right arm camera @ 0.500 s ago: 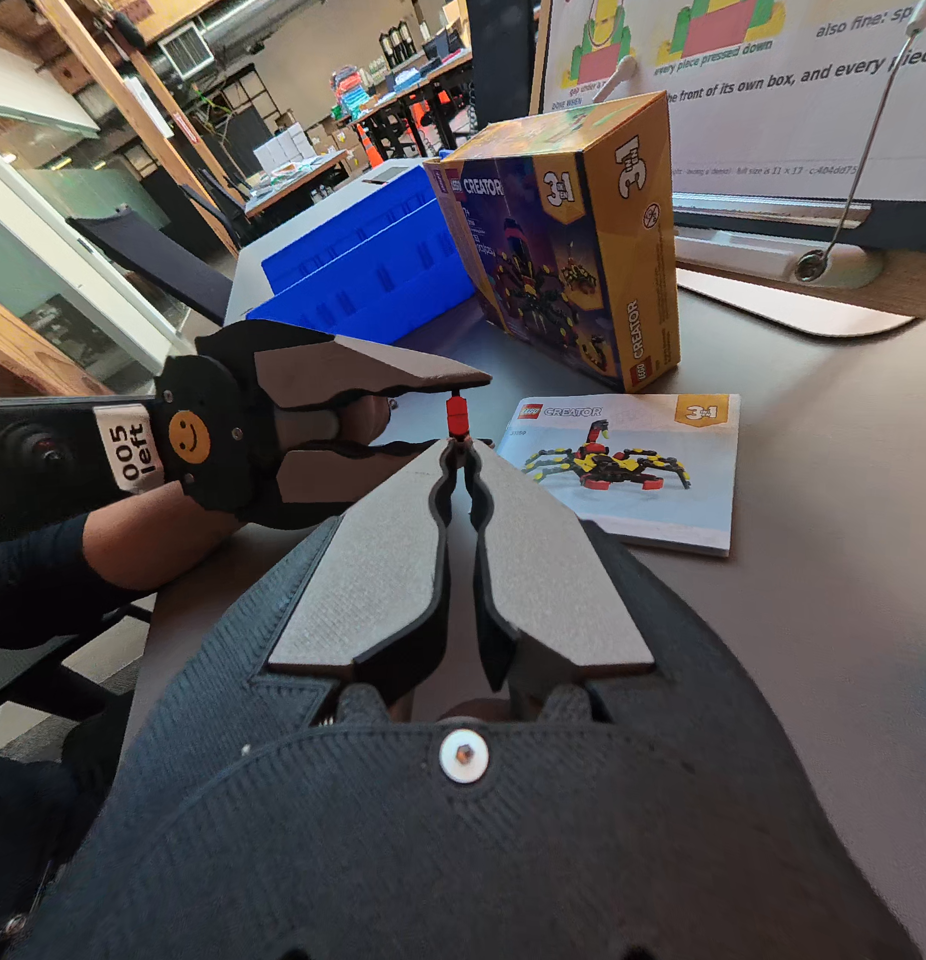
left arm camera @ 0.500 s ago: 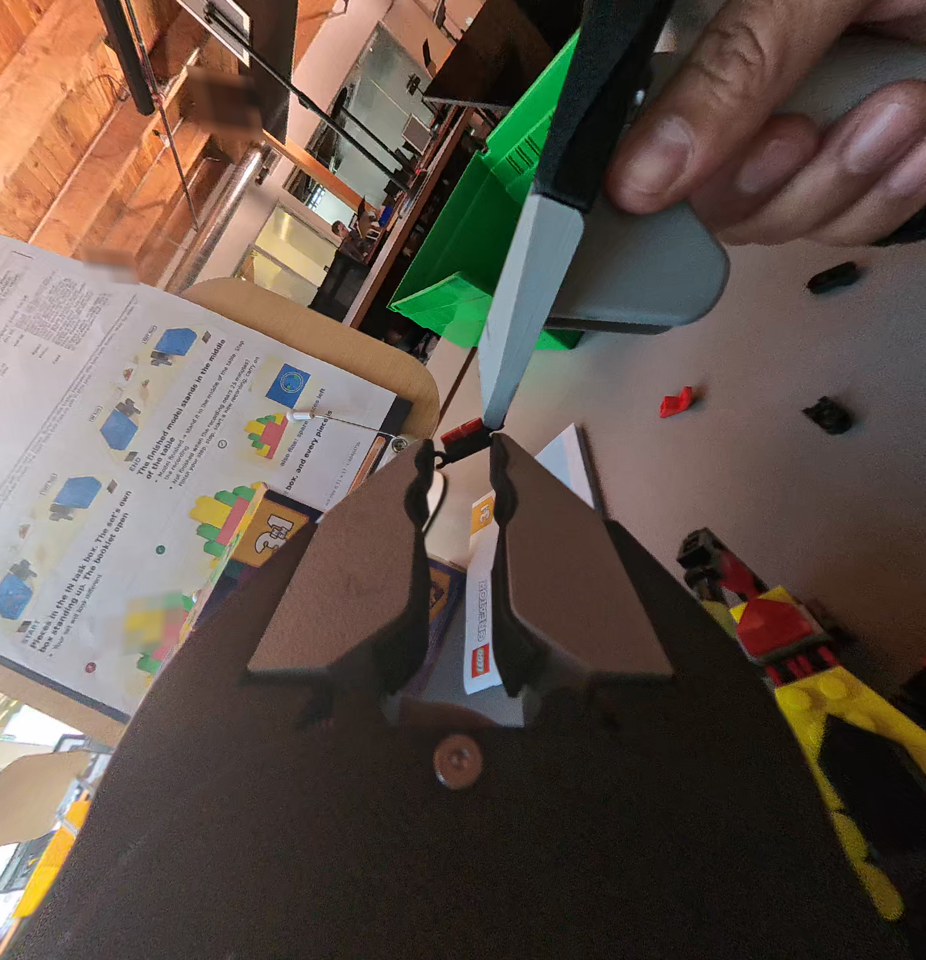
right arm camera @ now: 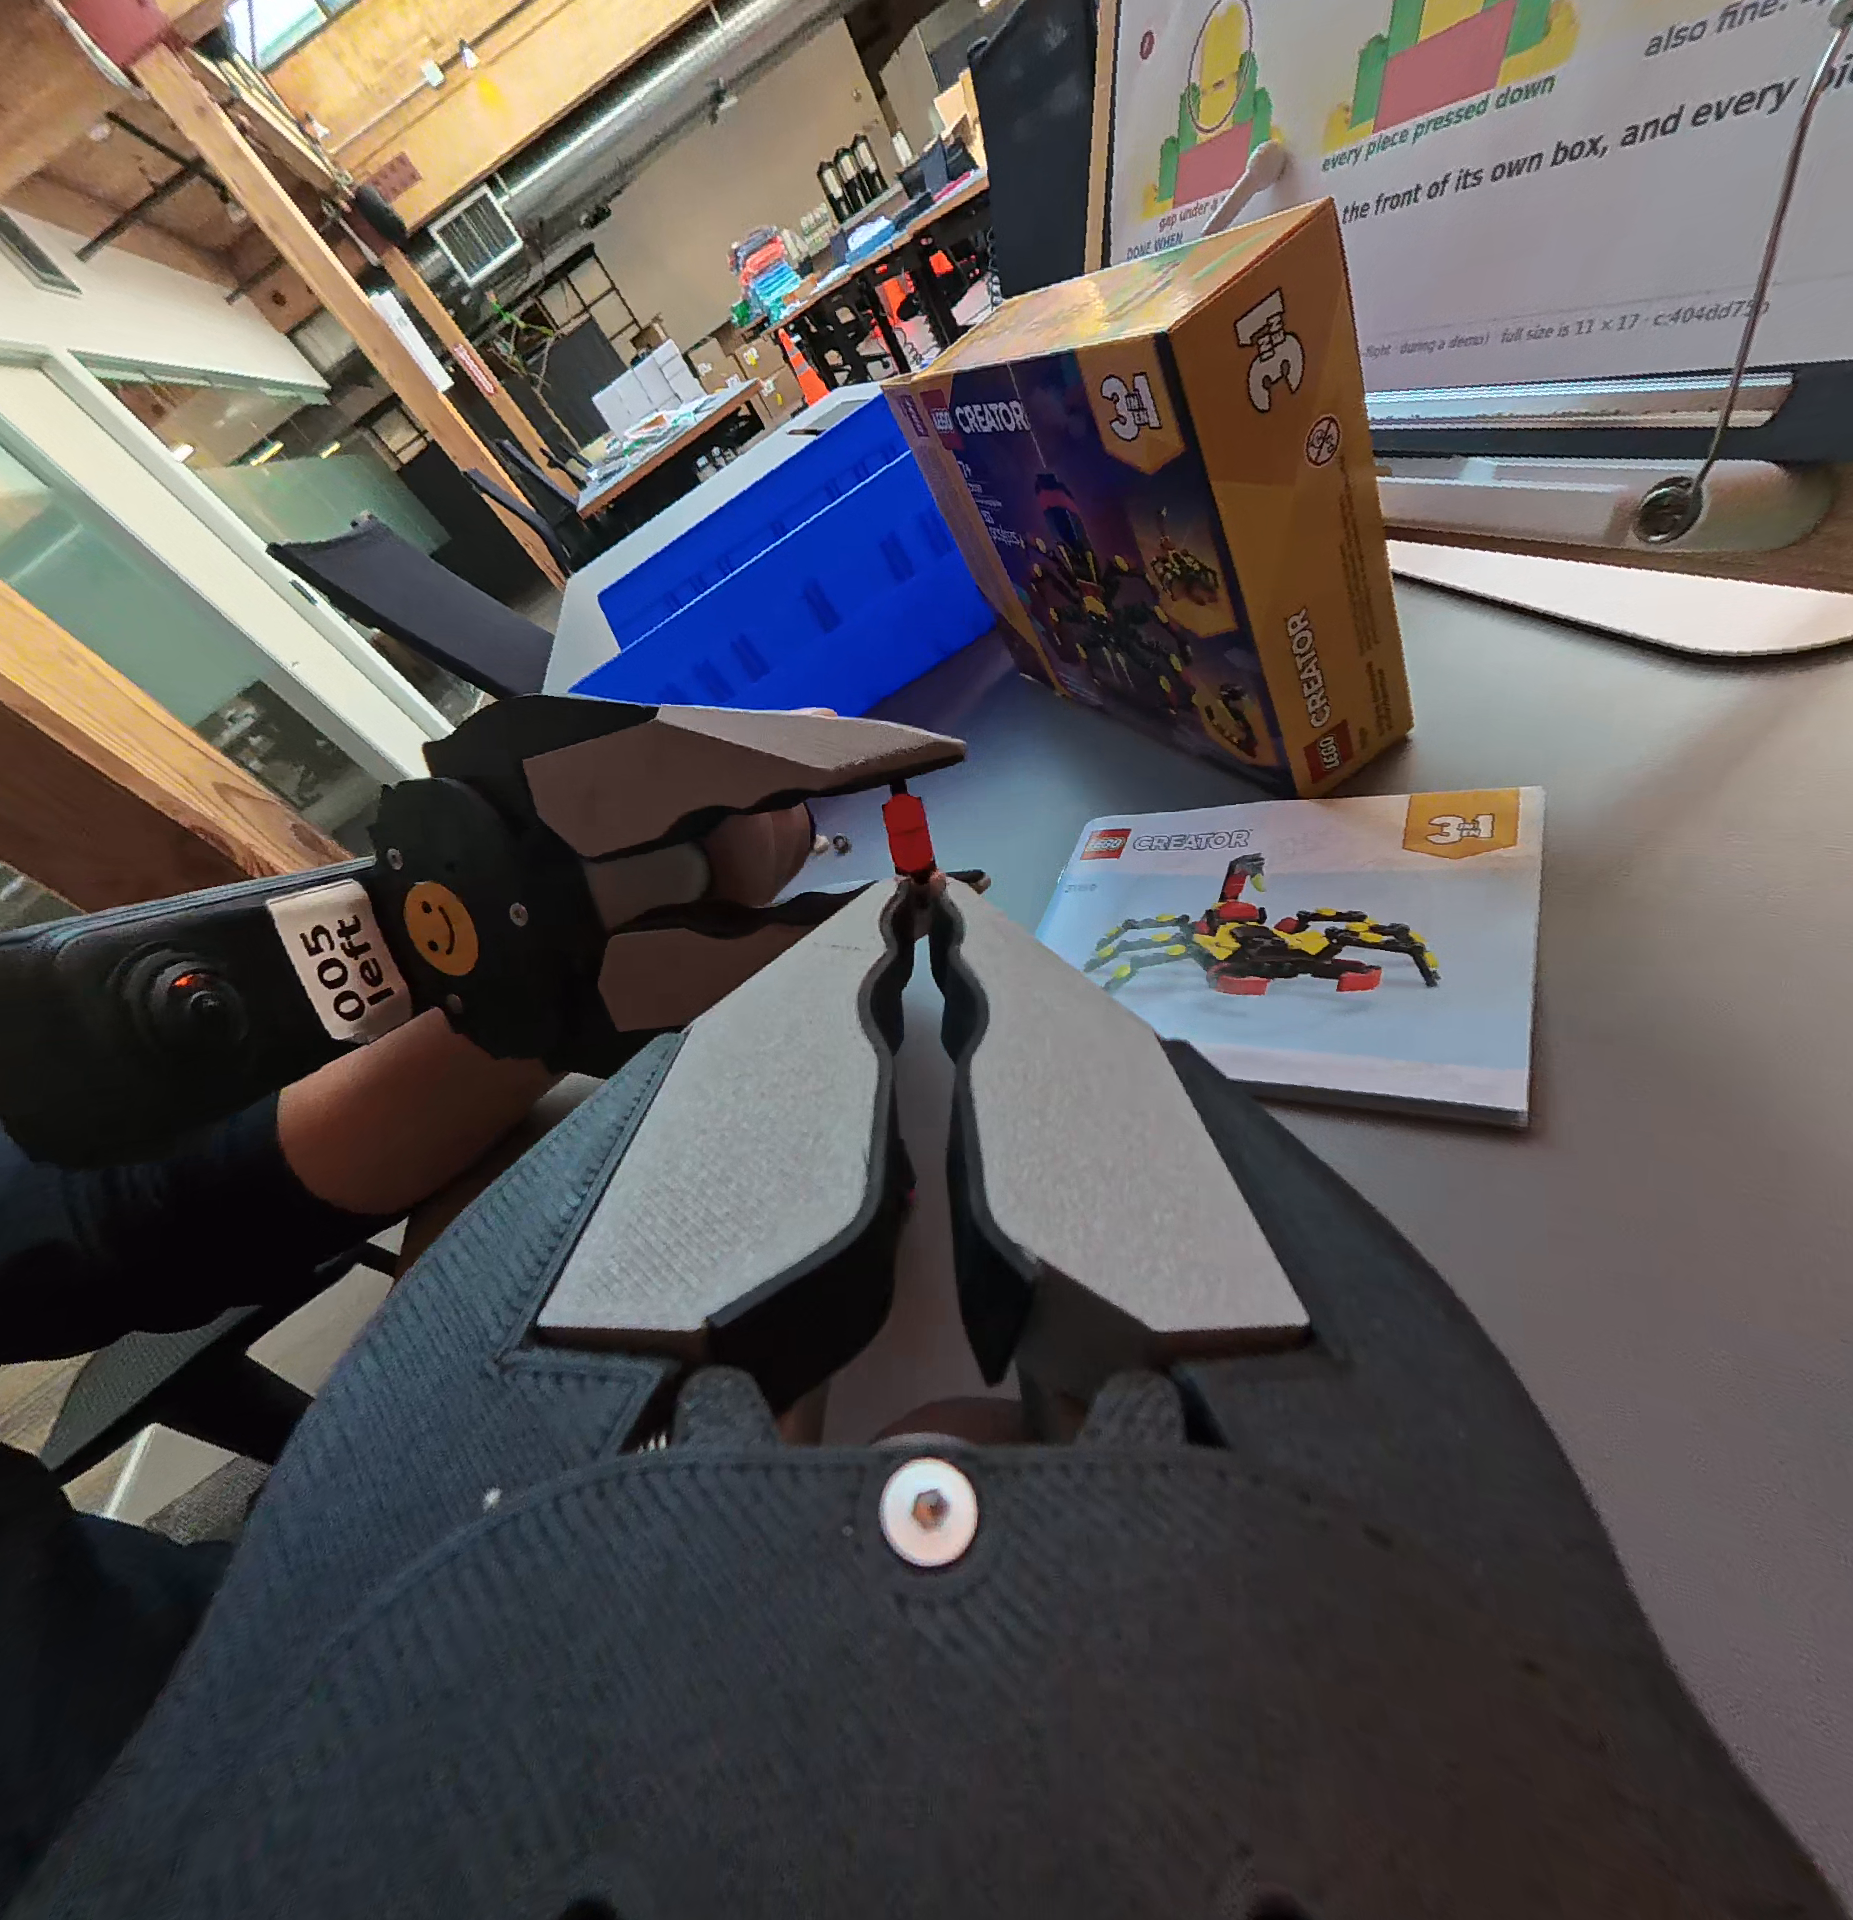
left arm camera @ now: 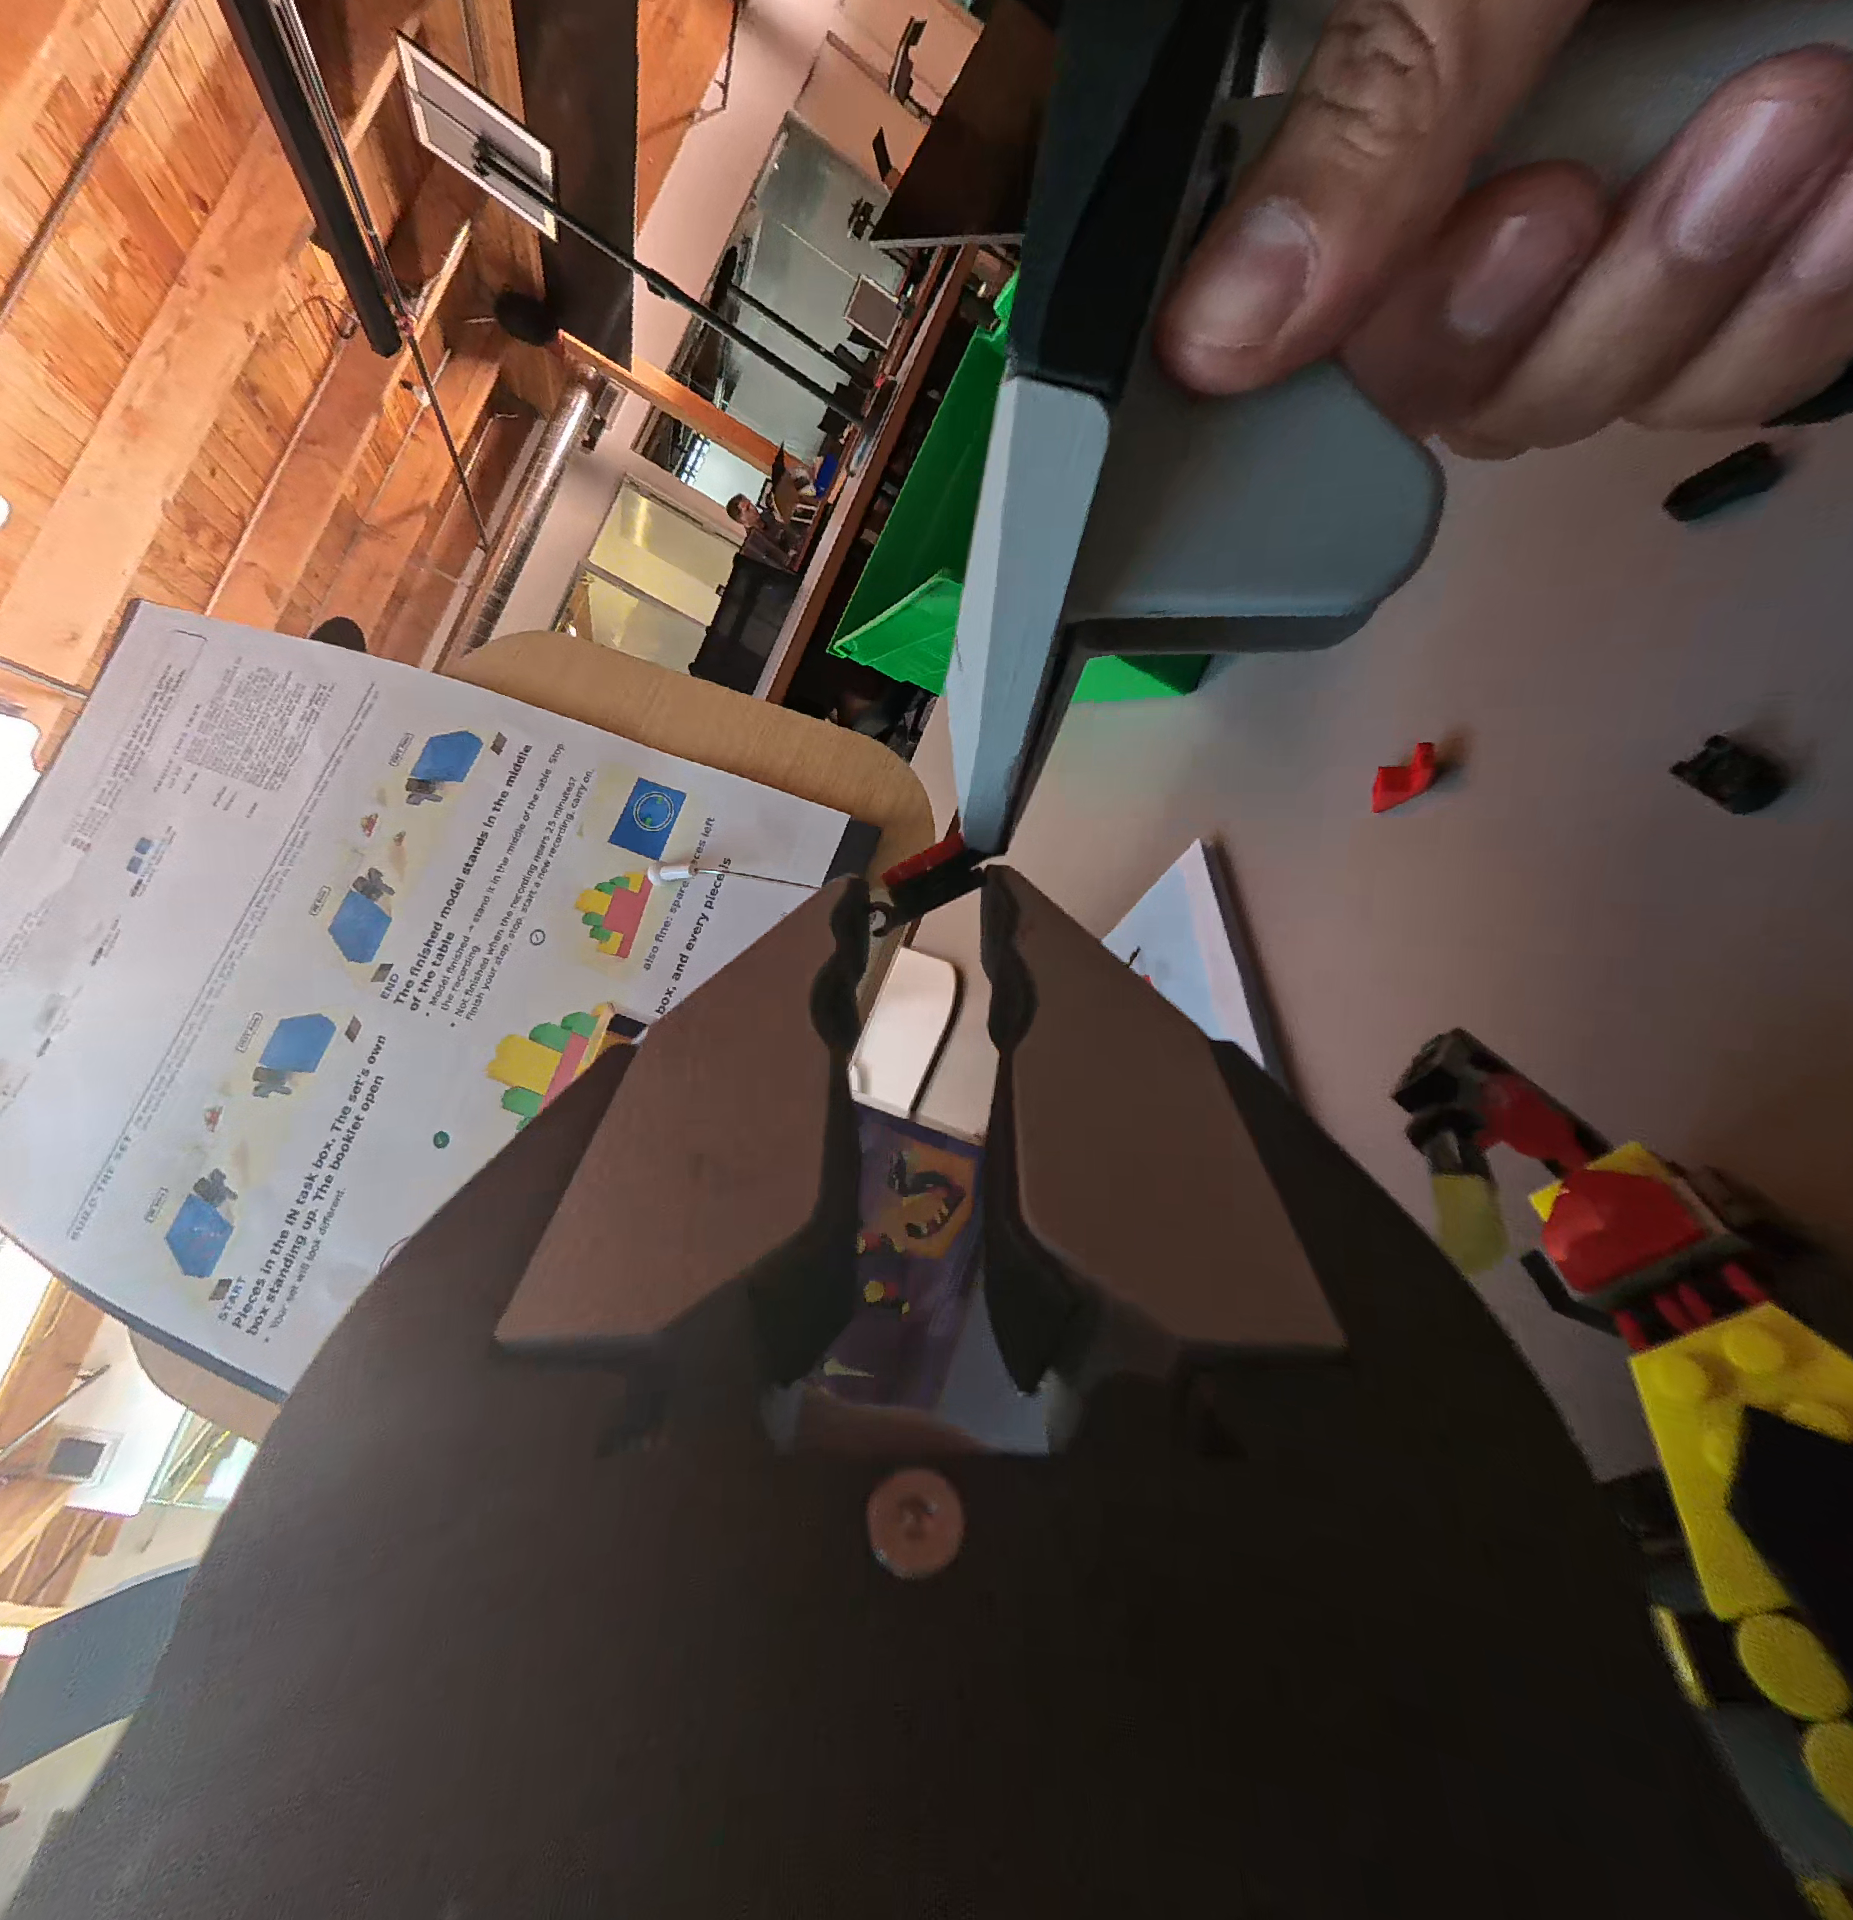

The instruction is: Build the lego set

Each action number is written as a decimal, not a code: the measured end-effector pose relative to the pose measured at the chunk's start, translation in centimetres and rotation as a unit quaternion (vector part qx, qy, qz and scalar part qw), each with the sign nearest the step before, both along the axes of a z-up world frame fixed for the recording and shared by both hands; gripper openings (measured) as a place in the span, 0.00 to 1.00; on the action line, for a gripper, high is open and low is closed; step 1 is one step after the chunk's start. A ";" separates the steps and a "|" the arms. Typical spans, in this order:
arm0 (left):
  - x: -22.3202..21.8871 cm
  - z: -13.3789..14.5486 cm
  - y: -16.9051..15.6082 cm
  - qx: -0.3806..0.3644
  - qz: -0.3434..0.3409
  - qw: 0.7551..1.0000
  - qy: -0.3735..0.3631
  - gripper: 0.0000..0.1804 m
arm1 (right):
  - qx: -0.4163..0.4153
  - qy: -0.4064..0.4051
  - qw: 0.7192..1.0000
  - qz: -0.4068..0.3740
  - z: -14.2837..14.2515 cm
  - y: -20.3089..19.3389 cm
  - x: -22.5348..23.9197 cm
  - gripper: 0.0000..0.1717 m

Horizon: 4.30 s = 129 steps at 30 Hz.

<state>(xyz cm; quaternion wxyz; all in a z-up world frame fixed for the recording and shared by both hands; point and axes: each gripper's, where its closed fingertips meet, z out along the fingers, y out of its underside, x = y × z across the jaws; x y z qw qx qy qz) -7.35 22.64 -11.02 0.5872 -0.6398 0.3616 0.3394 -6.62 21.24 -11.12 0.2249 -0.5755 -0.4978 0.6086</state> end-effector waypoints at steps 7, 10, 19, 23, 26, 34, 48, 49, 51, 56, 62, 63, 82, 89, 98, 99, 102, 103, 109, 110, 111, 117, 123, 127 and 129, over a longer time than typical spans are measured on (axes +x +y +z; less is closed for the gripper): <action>0.0 0.3 0.0 0.003 -0.008 0.999 -0.031 0.11 | -0.009 0.008 1.000 -0.001 0.3 0.1 0.0 0.00; -0.1 0.3 0.1 0.003 -0.009 0.999 -0.048 0.11 | -0.009 0.011 1.000 -0.002 0.4 0.1 0.0 0.00; -0.1 0.0 0.1 -0.006 -0.004 1.000 -0.024 0.12 | -0.008 0.003 1.000 -0.003 0.1 0.1 -0.1 0.00; -0.2 -0.2 0.0 -0.011 0.001 1.000 -0.008 0.11 | -0.006 -0.001 1.000 -0.003 -0.1 0.1 -0.1 0.00; -0.2 -0.1 0.0 -0.010 -0.001 1.000 -0.014 0.11 | -0.003 0.000 1.000 -0.006 0.0 0.1 -0.1 0.00; -0.2 -0.1 -0.2 -0.014 -0.009 1.000 -0.024 0.11 | -0.022 0.005 1.000 0.000 0.1 0.0 -0.1 0.00; -0.1 -0.8 -0.2 -0.036 -0.015 0.995 -0.087 0.02 | -0.071 0.092 0.991 -0.060 4.0 4.2 2.6 0.00; -0.5 -1.0 -0.2 -0.038 -0.004 0.996 -0.080 0.03 | -0.052 0.074 0.994 -0.054 3.4 3.9 2.3 0.00; -1.2 -1.0 -0.1 -0.035 0.015 0.996 -0.076 0.02 | -0.003 0.043 0.998 -0.038 2.3 2.9 1.7 0.00; -1.0 -0.5 -0.1 -0.023 0.015 0.996 -0.090 0.02 | -0.008 0.022 1.000 0.000 1.1 0.8 0.6 0.05; 0.8 -0.3 0.0 -0.024 -0.005 0.992 -0.121 0.02 | -0.002 0.026 1.000 0.009 0.7 0.1 0.0 0.03; 0.8 -0.3 0.0 -0.023 -0.002 0.993 -0.118 0.02 | 0.000 0.028 1.000 0.010 0.8 0.0 0.0 0.03; 4.2 -0.5 -2.5 -0.174 -0.175 0.884 -0.397 0.09 | 0.049 0.010 0.992 0.114 1.2 -2.0 2.5 0.03; 4.4 0.1 -2.4 -0.167 -0.185 0.872 -0.422 0.02 | 0.024 0.027 0.992 0.119 1.6 -2.1 2.4 0.03; 3.3 -0.5 -1.7 -0.160 -0.147 0.885 -0.412 0.01 | 0.026 0.035 0.995 0.091 1.5 -1.2 2.0 0.03; 3.2 -0.5 -1.7 -0.158 -0.143 0.885 -0.413 0.01 | 0.024 0.039 0.995 0.086 1.6 -1.0 2.0 0.03; 2.2 -0.5 -1.4 -0.147 -0.120 0.889 -0.417 0.01 | 0.011 0.059 0.995 0.080 2.4 -0.5 2.3 0.00; 1.8 -0.4 -1.3 -0.142 -0.113 0.889 -0.420 0.01 | 0.005 0.065 0.995 0.076 2.7 -0.3 2.3 0.00; 1.4 -0.3 -1.0 -0.132 -0.111 0.878 -0.447 0.01 | -0.025 0.086 0.994 0.056 3.3 0.7 2.2 0.07; 1.4 -0.3 -1.0 -0.131 -0.109 0.880 -0.443 0.01 | -0.026 0.090 0.994 0.056 3.3 0.7 2.2 0.08; 1.4 -0.4 -0.9 -0.129 -0.108 0.883 -0.438 0.01 | -0.025 0.096 0.994 0.055 3.5 0.7 2.3 0.09; 3.0 -0.3 -1.4 -0.139 -0.145 0.879 -0.432 0.01 | -0.069 0.191 0.974 0.097 7.1 -0.3 3.9 0.12; 2.8 1.3 -1.6 -0.112 -0.172 0.855 -0.476 0.01 | -0.056 0.171 0.981 0.075 6.3 0.3 3.4 0.15; 2.7 1.5 -1.6 -0.097 -0.166 0.866 -0.461 0.01 | -0.012 0.116 0.991 0.062 4.2 -0.2 2.2 0.16; 3.3 1.3 -1.7 -0.105 -0.173 0.869 -0.451 0.01 | -0.001 0.108 0.992 0.068 3.8 -0.8 1.9 0.16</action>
